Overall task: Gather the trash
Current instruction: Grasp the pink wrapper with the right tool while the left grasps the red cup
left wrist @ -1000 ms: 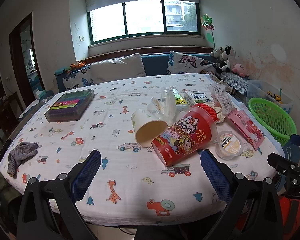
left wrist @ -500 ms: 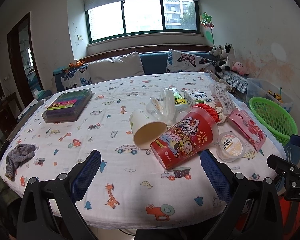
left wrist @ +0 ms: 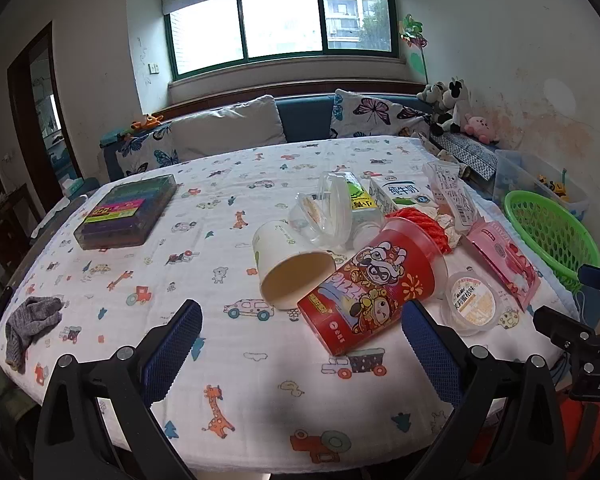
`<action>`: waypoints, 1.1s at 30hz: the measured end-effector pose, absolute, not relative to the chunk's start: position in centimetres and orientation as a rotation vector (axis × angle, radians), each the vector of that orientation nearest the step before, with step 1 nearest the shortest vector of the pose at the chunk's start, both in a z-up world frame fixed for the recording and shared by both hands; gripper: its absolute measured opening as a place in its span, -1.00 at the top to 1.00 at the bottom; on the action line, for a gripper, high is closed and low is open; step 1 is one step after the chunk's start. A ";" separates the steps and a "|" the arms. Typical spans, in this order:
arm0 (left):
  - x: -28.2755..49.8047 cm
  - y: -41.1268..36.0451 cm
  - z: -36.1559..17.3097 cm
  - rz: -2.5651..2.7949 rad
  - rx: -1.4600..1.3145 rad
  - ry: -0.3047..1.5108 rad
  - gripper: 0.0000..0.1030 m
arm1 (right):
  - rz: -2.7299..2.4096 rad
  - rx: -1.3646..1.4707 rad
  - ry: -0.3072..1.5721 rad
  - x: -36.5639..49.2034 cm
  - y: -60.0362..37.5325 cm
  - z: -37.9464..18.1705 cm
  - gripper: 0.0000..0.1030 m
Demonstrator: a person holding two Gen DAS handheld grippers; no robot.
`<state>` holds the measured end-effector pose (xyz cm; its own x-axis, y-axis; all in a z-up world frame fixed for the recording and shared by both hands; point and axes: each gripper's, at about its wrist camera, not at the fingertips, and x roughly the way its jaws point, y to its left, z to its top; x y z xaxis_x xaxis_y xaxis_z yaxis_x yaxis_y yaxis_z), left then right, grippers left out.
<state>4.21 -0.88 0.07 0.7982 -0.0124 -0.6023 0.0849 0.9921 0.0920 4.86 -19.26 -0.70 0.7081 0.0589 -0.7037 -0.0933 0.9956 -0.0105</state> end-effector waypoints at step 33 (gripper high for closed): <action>11.3 -3.9 -1.6 -0.487 0.265 0.778 -0.88 | 0.142 -0.047 0.853 11.9 -22.7 -1.9 -0.92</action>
